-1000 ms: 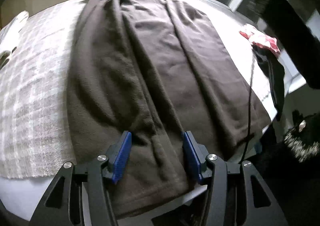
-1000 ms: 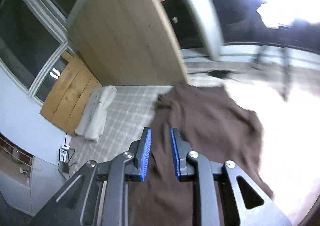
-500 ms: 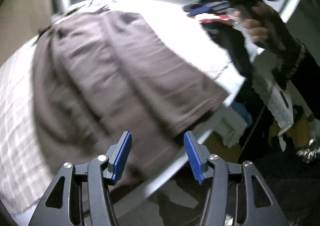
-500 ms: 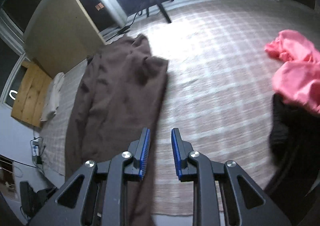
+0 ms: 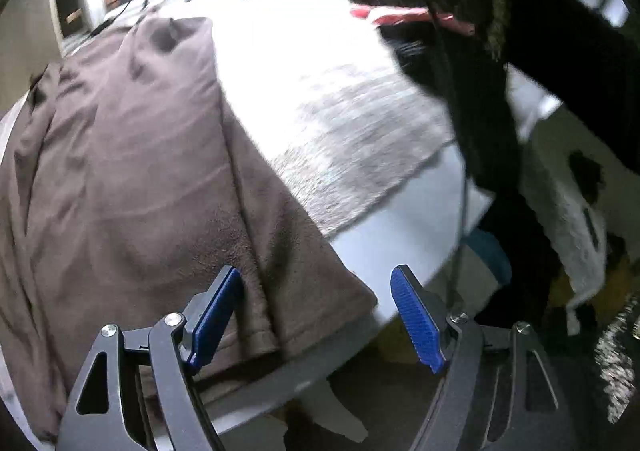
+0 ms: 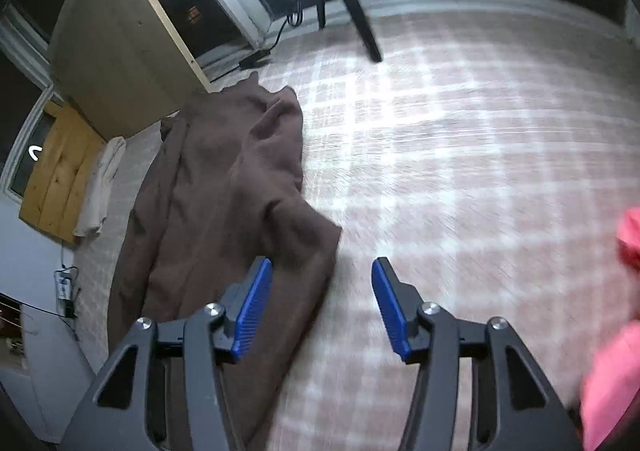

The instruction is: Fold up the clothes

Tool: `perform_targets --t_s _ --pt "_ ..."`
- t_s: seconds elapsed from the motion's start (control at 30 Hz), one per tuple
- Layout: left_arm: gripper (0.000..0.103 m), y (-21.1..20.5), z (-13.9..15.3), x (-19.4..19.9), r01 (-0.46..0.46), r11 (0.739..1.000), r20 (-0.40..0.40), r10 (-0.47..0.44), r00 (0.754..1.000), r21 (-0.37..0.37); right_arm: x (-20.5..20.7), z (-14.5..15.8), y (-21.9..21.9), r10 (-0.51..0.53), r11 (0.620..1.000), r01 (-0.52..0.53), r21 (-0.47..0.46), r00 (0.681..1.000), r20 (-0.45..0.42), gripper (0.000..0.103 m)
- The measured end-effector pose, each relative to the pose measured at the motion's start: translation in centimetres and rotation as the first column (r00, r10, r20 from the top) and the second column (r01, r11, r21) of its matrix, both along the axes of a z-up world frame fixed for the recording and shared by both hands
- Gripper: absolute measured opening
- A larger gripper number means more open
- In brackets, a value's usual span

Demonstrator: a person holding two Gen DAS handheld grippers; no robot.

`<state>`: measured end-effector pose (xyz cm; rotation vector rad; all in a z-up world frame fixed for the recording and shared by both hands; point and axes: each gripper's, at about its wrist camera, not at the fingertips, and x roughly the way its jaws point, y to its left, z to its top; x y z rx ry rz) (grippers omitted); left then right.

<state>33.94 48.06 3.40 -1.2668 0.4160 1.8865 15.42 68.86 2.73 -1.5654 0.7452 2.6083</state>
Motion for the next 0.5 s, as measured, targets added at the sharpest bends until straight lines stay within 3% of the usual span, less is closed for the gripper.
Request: perform_targets --t_s 0.13,0.2,0.23,0.27,0.3,0.33,0.37,0.5 --pt "0.066 -0.2 -0.1 -0.4 -0.083 0.997 0.003 0.083 0.997 0.0 -2.7 -2.4 0.5 0.026 0.999 -0.025 -0.037 0.999 0.021 0.052" --pt "0.045 -0.8 0.0 -0.9 -0.124 0.992 -0.002 0.124 0.992 -0.001 -3.5 -3.3 0.2 0.036 0.998 -0.035 -0.044 0.999 0.026 0.052" --pt "0.04 -1.3 0.1 -1.3 -0.149 0.989 0.003 0.149 0.989 0.007 -3.7 -3.7 0.1 0.04 0.998 -0.039 -0.048 0.999 0.024 0.052" --pt "0.026 -1.7 0.1 -1.7 -0.17 0.985 0.015 0.17 0.985 0.016 -3.9 -4.0 -0.1 0.043 0.998 -0.042 -0.054 0.999 0.022 0.05" --pt "0.014 -2.3 0.1 -2.1 -0.193 0.981 0.036 0.192 0.981 0.031 -4.0 -4.1 -0.2 0.05 0.996 -0.049 -0.072 0.999 0.015 0.045" --pt "0.01 -3.0 0.1 -2.5 -0.217 0.975 0.07 0.213 0.975 0.054 -4.0 -4.2 -0.4 0.071 0.991 -0.068 -0.118 0.997 0.021 0.022" --pt "0.009 -3.7 0.0 -2.9 -0.241 0.968 0.105 0.232 0.967 0.076 -4.0 -4.3 -0.6 0.087 0.984 -0.082 -0.158 0.996 0.023 0.015" --pt "0.004 -6.0 1.1 -2.9 -0.302 0.938 0.187 0.27 0.944 0.171 -2.9 -1.0 -0.4 0.056 0.978 -0.063 -0.2 0.998 -0.037 0.014"
